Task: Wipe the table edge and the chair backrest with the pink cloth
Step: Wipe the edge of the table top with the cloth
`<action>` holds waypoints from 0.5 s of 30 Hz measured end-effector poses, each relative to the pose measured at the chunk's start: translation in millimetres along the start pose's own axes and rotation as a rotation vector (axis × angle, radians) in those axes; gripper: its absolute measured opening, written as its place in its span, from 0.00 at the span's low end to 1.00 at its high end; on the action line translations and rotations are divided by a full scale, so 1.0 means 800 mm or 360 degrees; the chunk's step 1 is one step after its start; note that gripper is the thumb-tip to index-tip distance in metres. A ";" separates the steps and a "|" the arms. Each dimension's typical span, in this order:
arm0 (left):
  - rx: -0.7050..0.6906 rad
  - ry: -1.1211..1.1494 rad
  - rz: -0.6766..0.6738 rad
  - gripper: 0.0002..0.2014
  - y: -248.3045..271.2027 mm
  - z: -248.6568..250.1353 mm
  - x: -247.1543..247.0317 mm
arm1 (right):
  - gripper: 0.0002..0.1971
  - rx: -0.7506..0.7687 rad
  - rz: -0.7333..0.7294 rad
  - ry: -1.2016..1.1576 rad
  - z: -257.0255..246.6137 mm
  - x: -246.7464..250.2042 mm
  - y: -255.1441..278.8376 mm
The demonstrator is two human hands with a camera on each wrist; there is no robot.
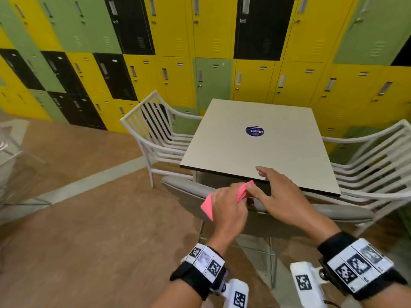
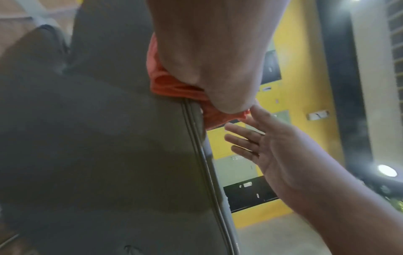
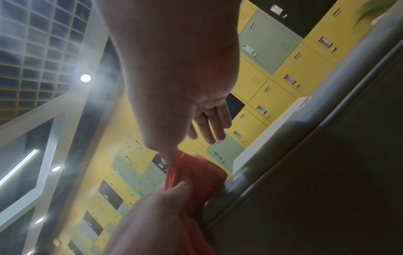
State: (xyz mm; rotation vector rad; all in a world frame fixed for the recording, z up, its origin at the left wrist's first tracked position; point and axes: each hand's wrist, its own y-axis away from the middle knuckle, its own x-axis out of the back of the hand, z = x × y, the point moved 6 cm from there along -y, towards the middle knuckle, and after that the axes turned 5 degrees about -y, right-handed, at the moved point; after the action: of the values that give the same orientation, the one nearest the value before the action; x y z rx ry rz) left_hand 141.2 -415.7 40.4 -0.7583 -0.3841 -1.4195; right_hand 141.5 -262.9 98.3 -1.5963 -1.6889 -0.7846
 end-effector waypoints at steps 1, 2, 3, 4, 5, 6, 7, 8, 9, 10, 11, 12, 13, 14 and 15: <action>-0.0012 0.0116 -0.0040 0.16 0.002 0.010 0.000 | 0.40 0.0002 0.0027 -0.0003 0.003 0.005 0.003; -0.0009 0.0276 -0.0079 0.15 0.001 0.017 0.007 | 0.40 -0.0004 0.0051 -0.0006 0.007 0.011 0.006; 0.0012 0.0450 -0.0105 0.15 -0.004 0.021 0.022 | 0.39 -0.0017 0.0070 -0.0009 0.013 0.017 0.010; 0.0039 0.0585 -0.0097 0.15 -0.010 0.021 0.040 | 0.38 -0.0040 0.0082 -0.0015 0.020 0.023 0.014; 0.0055 0.0641 -0.0045 0.15 -0.020 0.012 0.061 | 0.37 -0.0069 0.0090 -0.0020 0.028 0.027 0.018; 0.0064 0.0603 0.0055 0.14 -0.035 -0.004 0.080 | 0.37 -0.0095 0.0094 -0.0019 0.035 0.031 0.021; 0.0056 0.0434 0.0194 0.13 -0.050 -0.022 0.100 | 0.37 -0.0115 0.0095 -0.0009 0.042 0.033 0.023; 0.0048 0.0210 0.0308 0.13 -0.063 -0.043 0.113 | 0.36 -0.0130 0.0090 0.0008 0.046 0.034 0.026; 0.0075 0.0005 0.0361 0.14 -0.072 -0.060 0.120 | 0.36 -0.0141 0.0081 0.0026 0.049 0.034 0.028; 0.0113 -0.0103 0.0352 0.14 -0.074 -0.070 0.118 | 0.36 -0.0142 0.0067 0.0048 0.051 0.034 0.029; 0.0122 -0.0174 0.0305 0.14 -0.072 -0.073 0.108 | 0.35 -0.0134 0.0049 0.0072 0.051 0.032 0.031; 0.0082 -0.0271 0.0286 0.13 -0.066 -0.069 0.095 | 0.35 -0.0123 0.0032 0.0095 0.051 0.031 0.032; 0.0034 -0.0389 0.0282 0.12 -0.059 -0.060 0.080 | 0.34 -0.0111 0.0023 0.0115 0.051 0.030 0.033; 0.0004 -0.0478 0.0287 0.12 -0.049 -0.048 0.066 | 0.34 -0.0104 0.0018 0.0126 0.052 0.028 0.033; -0.0006 -0.0498 0.0275 0.11 -0.039 -0.036 0.051 | 0.34 -0.0101 0.0018 0.0124 0.053 0.027 0.034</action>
State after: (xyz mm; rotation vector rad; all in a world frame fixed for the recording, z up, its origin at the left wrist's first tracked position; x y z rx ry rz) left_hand 111.0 -464.2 54.3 -0.9966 -0.5432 -1.1414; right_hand 165.3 -214.1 90.3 -1.5958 -1.6130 -0.8915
